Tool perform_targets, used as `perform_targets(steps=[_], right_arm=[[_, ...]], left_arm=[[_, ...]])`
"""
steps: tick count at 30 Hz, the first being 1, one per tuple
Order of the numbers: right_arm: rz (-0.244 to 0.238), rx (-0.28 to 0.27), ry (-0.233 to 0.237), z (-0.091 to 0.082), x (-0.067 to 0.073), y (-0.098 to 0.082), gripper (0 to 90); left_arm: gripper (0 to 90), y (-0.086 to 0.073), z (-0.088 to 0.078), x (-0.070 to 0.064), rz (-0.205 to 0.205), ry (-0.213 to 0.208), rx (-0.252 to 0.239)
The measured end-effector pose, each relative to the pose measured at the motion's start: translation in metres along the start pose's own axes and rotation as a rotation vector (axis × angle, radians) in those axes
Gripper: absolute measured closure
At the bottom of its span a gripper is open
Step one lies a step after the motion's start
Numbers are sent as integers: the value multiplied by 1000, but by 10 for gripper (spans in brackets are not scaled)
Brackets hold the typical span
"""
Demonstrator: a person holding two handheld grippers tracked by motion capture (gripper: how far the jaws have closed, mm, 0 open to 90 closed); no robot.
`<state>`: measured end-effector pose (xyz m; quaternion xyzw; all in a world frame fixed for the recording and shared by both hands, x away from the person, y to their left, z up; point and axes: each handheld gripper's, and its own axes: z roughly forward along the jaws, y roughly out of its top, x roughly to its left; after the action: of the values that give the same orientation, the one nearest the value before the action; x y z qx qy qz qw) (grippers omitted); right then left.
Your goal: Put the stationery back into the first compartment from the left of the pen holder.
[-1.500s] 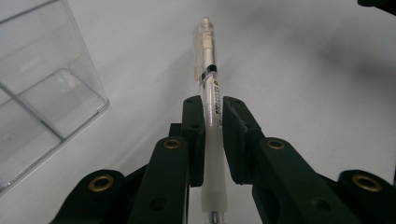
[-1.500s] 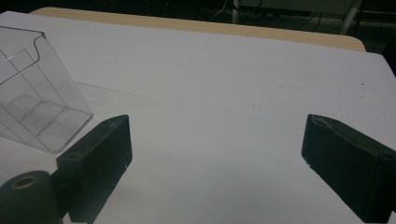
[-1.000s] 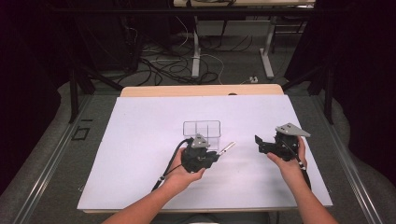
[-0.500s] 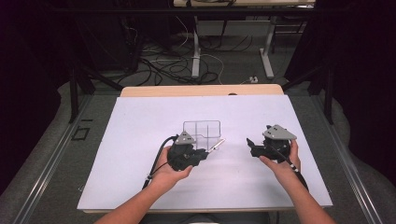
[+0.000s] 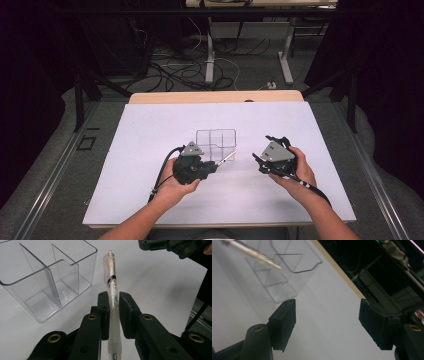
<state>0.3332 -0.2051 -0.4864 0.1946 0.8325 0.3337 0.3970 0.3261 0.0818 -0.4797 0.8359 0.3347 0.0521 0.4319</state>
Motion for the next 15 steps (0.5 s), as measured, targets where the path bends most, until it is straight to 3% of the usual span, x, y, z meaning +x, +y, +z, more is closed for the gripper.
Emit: perform_targets(steps=[3,7,10,11,14,15], right_arm=[[-95,7,39,0,6,6,322],[-221,35,70,1,14,15,344],[-326,23,110,1,19,22,356],[-337,24,114,0,22,24,358],[-438,24,120,-1,28,30,363],[-457,18,119,-1,31,31,367]], left_arm=[[797,-1,0,0,-20,-2,4],[797,-1,-1,3,5,0,12],[797,-2,-1,3,-11,-4,20],[797,-3,-1,3,-7,-5,20],[797,-4,0,3,-24,-6,19],[797,-4,0,5,-8,-2,22]])
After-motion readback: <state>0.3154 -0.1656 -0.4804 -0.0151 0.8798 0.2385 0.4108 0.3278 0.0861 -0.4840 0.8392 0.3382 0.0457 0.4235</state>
